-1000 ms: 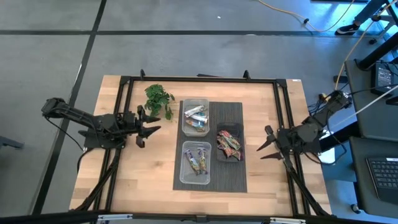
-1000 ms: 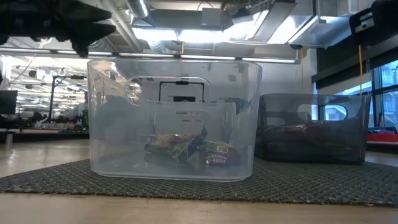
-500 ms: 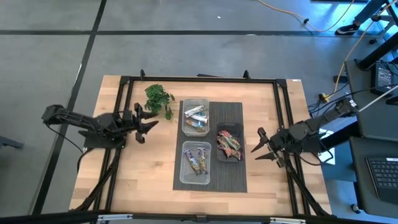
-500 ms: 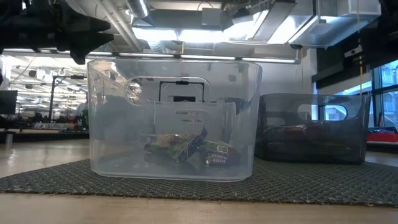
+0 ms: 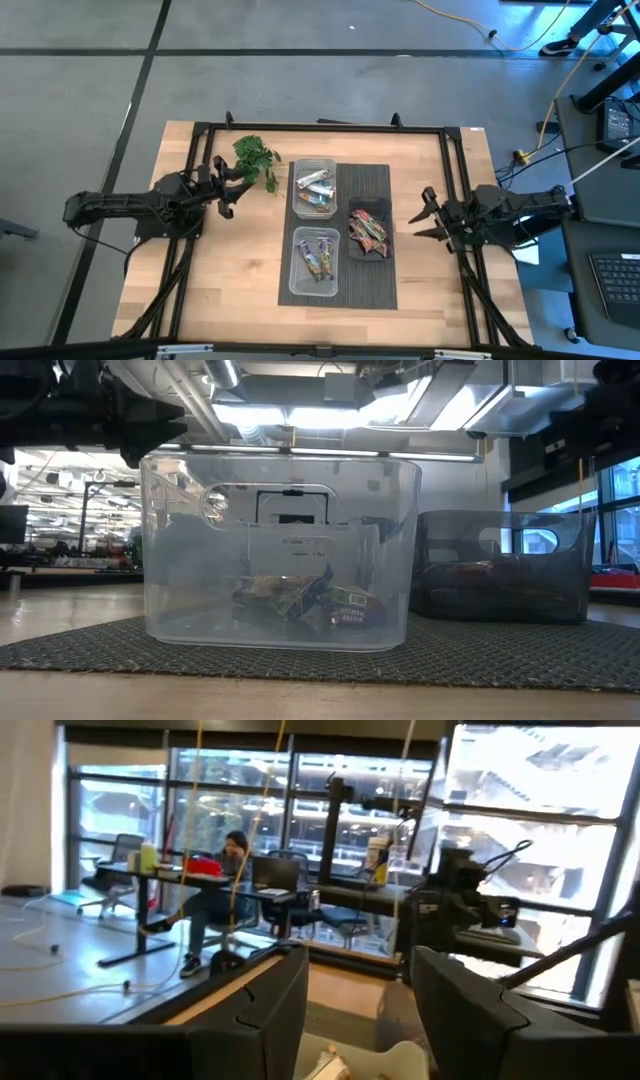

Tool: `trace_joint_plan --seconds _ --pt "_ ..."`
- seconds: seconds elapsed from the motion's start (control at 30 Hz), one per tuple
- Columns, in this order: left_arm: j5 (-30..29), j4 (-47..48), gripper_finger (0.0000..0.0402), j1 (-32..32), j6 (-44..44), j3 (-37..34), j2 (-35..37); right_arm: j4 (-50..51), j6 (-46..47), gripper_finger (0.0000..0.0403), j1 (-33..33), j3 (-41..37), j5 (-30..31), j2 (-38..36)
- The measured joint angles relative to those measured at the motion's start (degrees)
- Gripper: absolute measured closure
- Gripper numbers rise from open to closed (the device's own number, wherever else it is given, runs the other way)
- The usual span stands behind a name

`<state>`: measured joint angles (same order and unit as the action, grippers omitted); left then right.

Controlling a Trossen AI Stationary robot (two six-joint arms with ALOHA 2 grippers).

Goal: Pick and place Granola Bars by type
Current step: Return to Home Position

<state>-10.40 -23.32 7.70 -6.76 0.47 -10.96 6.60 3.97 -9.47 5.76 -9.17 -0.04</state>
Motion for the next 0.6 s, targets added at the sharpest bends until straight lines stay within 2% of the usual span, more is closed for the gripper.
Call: trace_joint_plan --seconds 0.27,0.43,0.6 --pt "2.3 1.1 0.0231 2.7 -1.0 0.0 0.0 1.6 0.1 0.024 4.8 0.3 0.1 0.1" --pt "3.3 2.8 0.0231 2.8 -1.7 0.0 0.0 -9.9 0.3 0.024 5.7 -5.0 0.0 0.1" --pt "4.1 2.7 0.0231 2.8 -1.5 0.0 0.0 -9.1 -0.5 0.024 5.7 -5.2 0.1 0.1"
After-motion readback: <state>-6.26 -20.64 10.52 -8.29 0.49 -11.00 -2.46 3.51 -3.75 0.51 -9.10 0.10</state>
